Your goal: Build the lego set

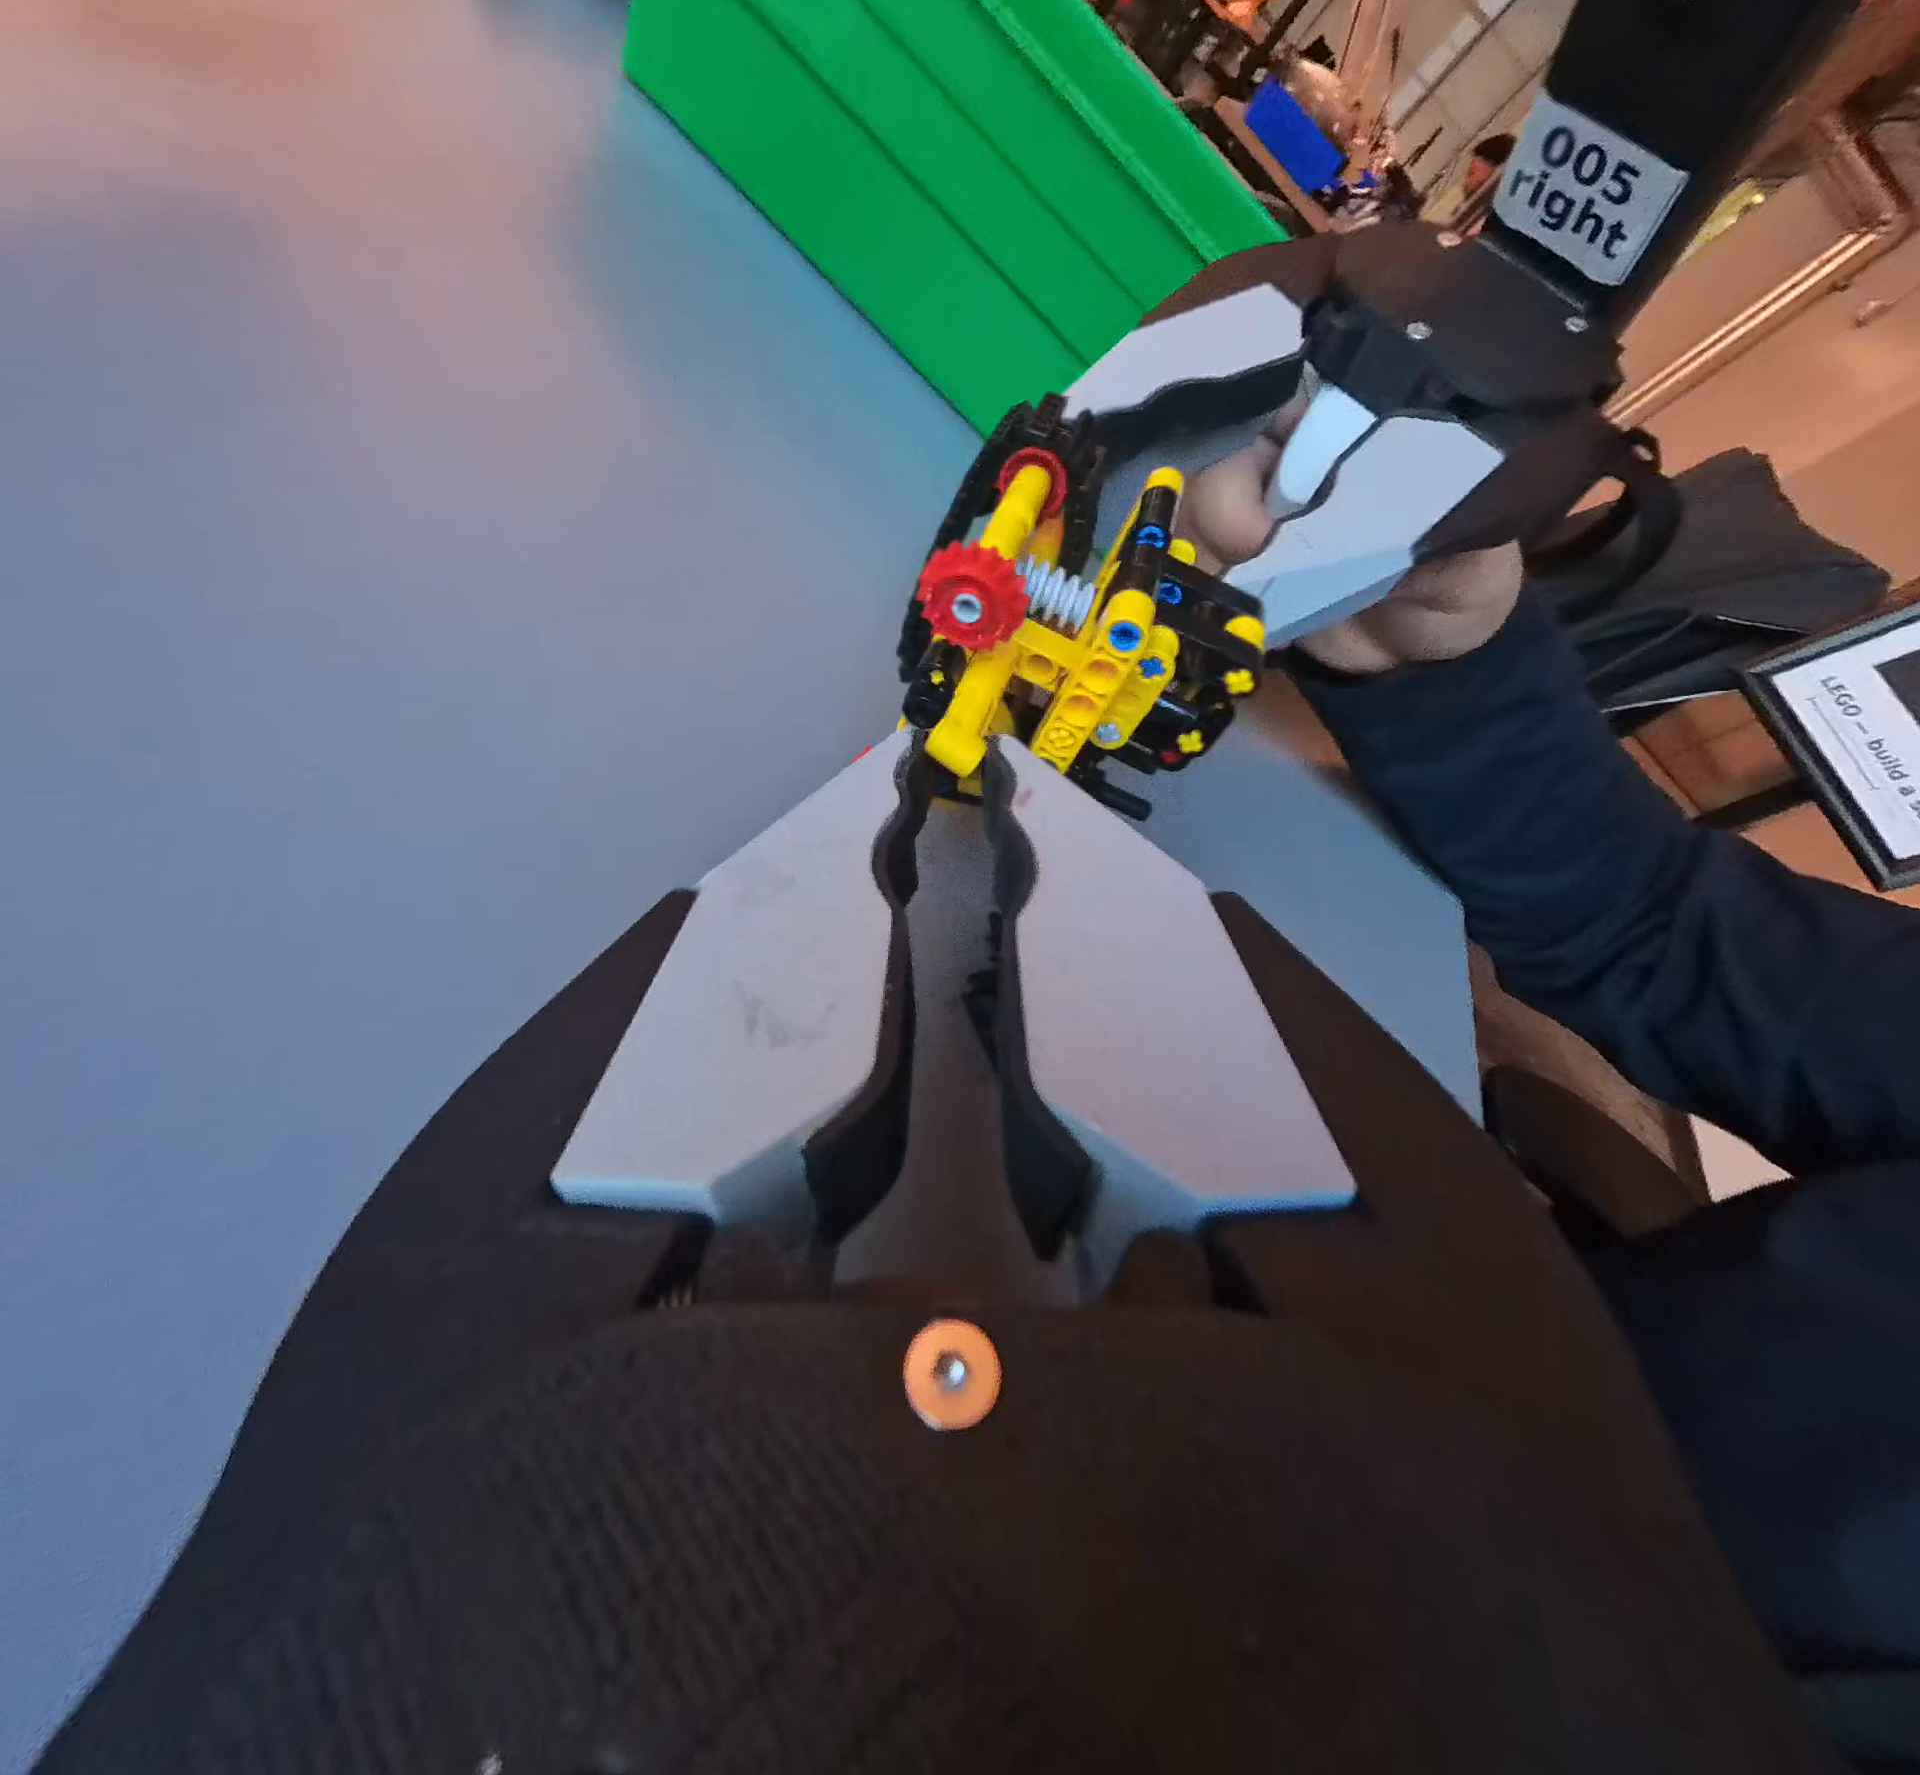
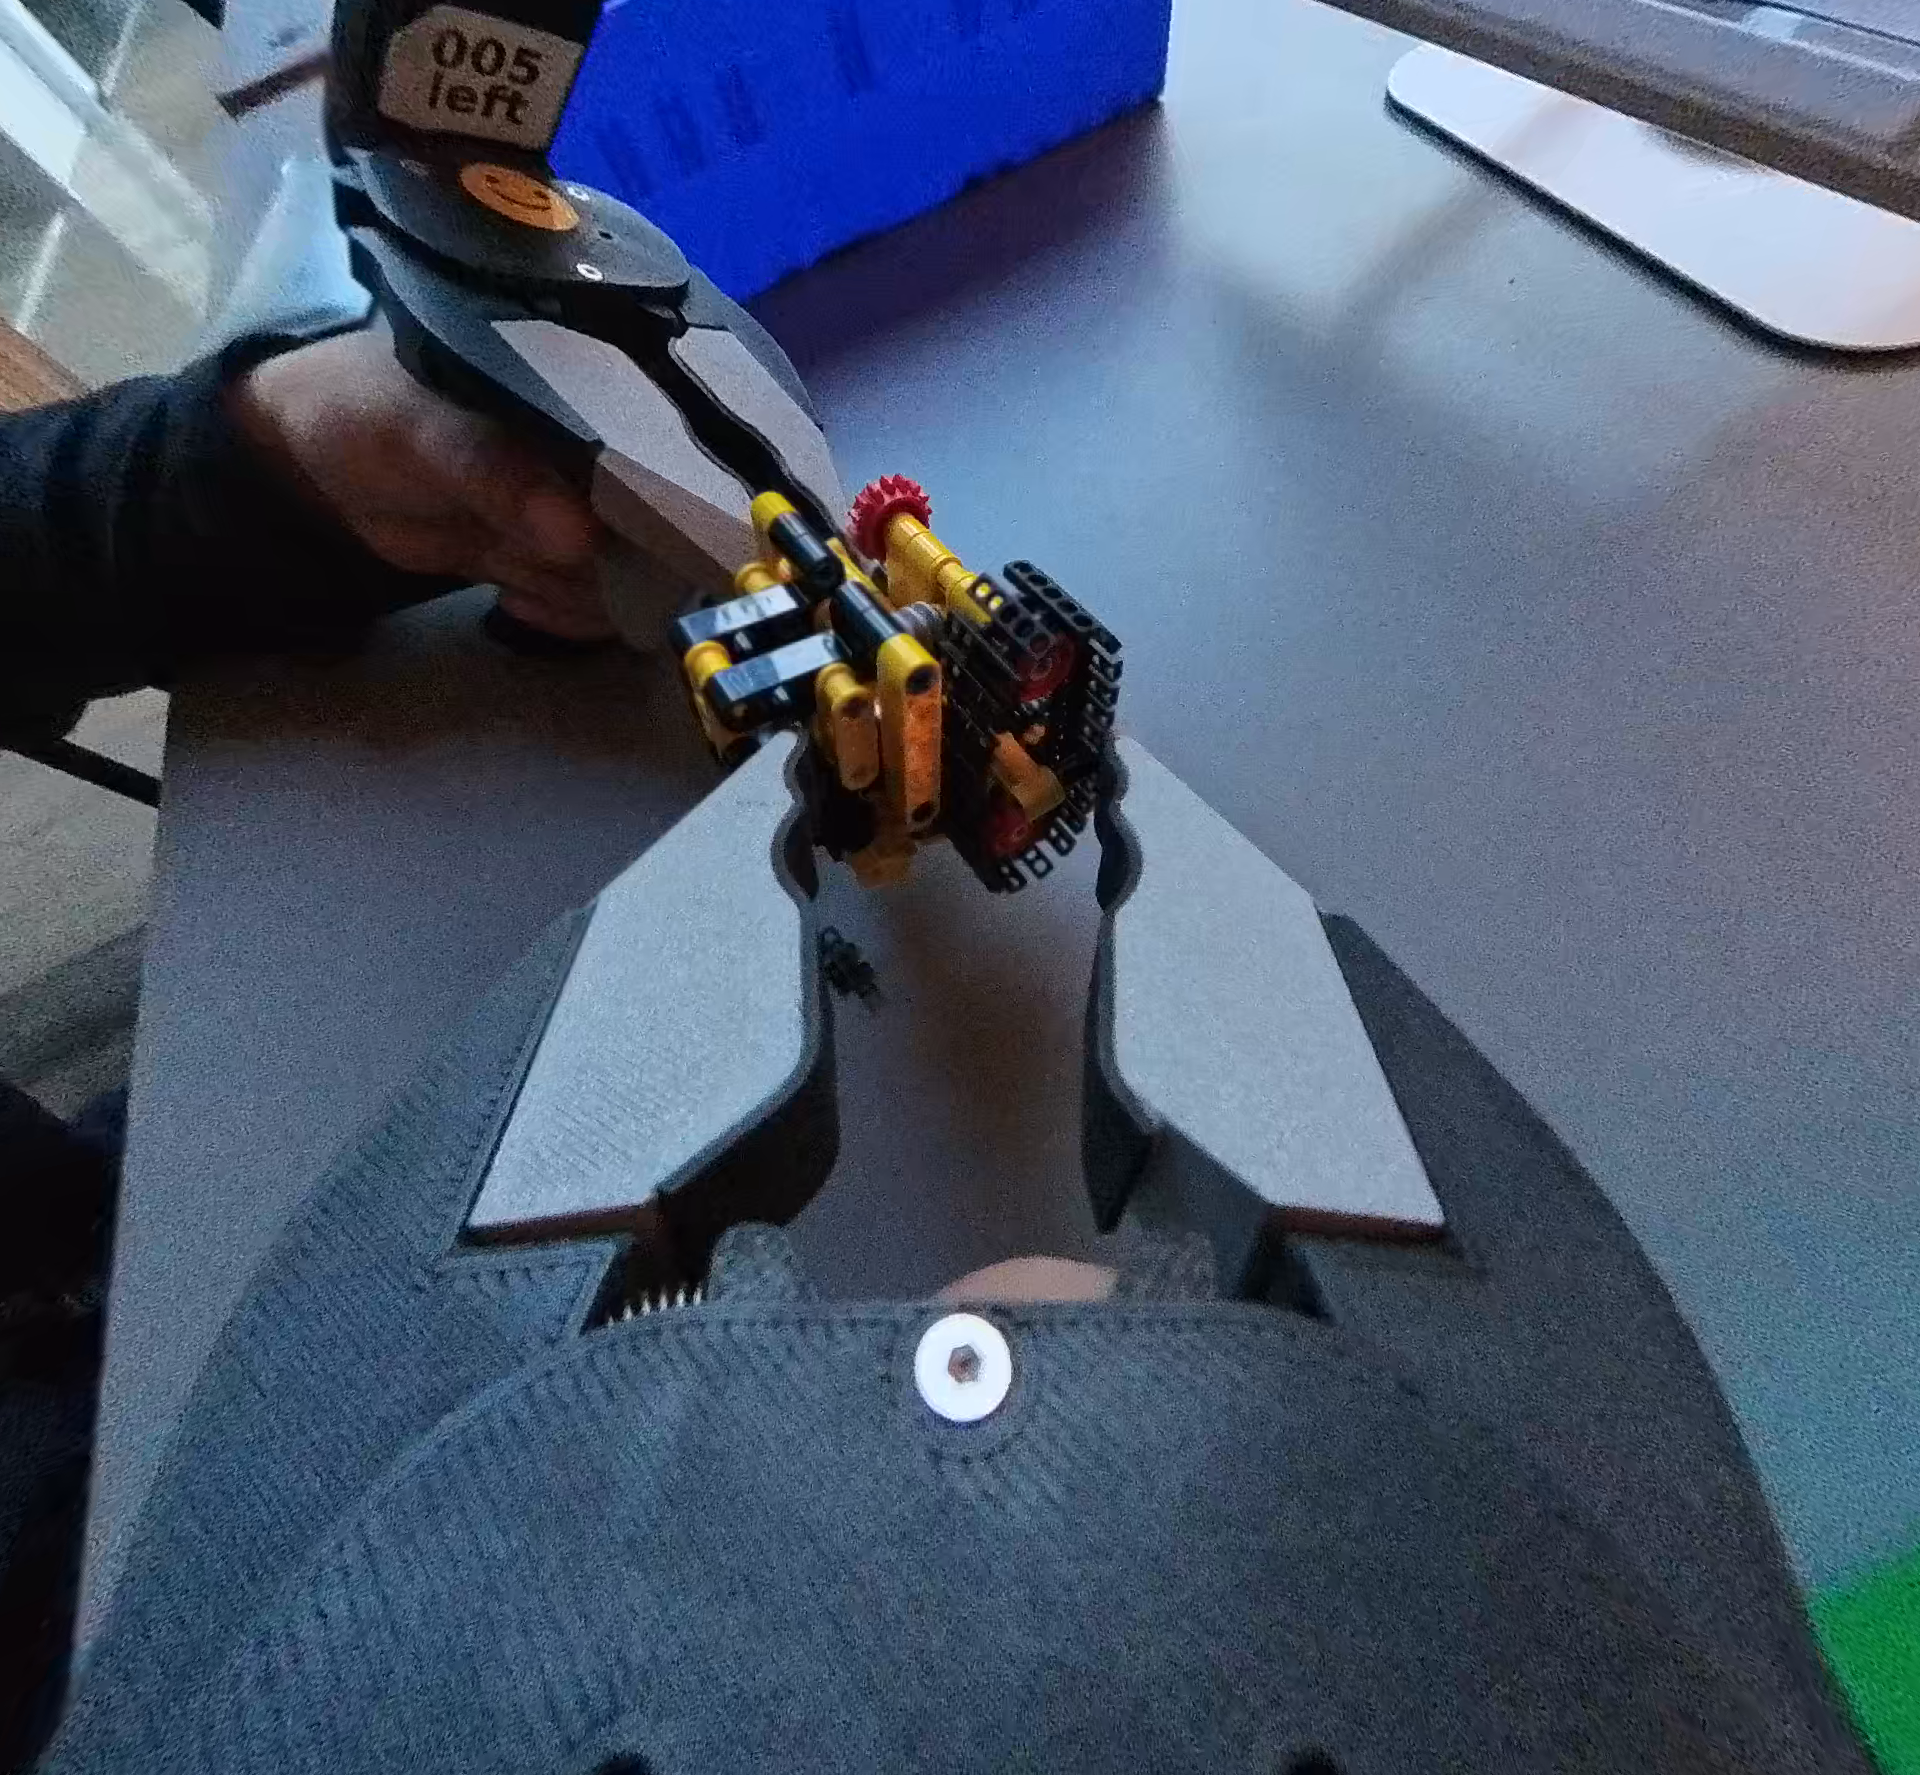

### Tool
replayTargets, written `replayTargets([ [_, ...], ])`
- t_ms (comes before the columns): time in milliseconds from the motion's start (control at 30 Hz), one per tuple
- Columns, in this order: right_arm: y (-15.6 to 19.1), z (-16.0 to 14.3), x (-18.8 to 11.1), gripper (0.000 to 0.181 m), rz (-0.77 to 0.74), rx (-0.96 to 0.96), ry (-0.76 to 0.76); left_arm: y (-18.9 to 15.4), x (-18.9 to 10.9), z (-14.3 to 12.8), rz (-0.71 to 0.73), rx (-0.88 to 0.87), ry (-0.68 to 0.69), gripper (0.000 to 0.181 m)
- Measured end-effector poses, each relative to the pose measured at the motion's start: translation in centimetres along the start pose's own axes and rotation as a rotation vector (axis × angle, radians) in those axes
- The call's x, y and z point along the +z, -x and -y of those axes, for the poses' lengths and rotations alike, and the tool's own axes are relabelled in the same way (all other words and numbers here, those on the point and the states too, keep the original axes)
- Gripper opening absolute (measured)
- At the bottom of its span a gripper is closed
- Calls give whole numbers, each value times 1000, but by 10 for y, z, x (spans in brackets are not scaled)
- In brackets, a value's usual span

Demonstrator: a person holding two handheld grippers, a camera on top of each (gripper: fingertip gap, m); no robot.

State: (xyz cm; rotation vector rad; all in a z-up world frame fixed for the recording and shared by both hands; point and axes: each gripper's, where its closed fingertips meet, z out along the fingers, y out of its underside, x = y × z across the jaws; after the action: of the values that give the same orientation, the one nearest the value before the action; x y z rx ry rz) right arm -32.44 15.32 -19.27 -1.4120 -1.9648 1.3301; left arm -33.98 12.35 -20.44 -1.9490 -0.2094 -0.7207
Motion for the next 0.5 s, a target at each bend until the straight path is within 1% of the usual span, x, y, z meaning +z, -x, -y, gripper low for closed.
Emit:
replayTargets([
  [133,2,15,-6,50,86,140,-105,-8,-3,1,-50,43,-6,5],
  [233,-4,20,-13,47,119,232,-154,-17,1,-3,-62,125,21,4],
  [300,-12,19,-15,4,82,230,-164,-20,3,-7,-42,197,41,0],
  [333,-18,17,-16,0,42,218,-161,-28,4,-8,-71,240,44,0],
  [400,-20,13,-14,2,28,200,-142,-33,5,-7,-62,298,26,0],
  [433,-17,11,-12,9,54,209,-132,-32,6,-7,-51,308,30,0],
  [500,-16,5,-5,13,67,232,-104,-28,7,-10,-39,289,57,0],
])
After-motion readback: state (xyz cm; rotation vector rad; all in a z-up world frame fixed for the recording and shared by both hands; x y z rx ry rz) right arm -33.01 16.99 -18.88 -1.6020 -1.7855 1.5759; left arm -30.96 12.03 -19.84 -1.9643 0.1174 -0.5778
